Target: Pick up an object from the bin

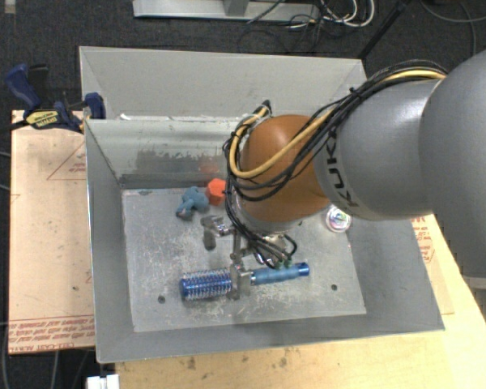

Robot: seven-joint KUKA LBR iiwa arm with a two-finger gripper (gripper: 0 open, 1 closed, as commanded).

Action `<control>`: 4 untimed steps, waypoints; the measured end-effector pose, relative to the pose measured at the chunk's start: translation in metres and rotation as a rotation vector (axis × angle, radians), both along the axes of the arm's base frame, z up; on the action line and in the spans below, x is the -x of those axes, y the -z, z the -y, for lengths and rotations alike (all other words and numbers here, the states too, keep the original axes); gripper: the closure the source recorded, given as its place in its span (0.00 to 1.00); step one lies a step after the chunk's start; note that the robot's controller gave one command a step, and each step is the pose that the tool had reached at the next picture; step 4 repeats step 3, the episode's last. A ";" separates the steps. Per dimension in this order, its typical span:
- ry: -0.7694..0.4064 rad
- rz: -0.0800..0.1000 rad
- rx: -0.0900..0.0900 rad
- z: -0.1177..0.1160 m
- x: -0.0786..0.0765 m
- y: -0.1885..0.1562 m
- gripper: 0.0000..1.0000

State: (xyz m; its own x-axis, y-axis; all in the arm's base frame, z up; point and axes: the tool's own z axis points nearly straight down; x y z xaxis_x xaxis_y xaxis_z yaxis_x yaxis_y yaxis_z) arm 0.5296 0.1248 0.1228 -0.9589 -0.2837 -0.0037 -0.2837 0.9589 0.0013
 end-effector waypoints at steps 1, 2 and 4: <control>-0.057 -0.008 0.001 -0.015 0.012 0.056 0.00; -0.055 -0.007 0.000 -0.015 0.011 0.056 0.00; -0.055 -0.007 -0.001 -0.015 0.011 0.056 1.00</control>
Offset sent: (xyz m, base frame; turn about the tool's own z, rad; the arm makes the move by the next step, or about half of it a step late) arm -0.0101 0.0133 -0.0528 -0.0570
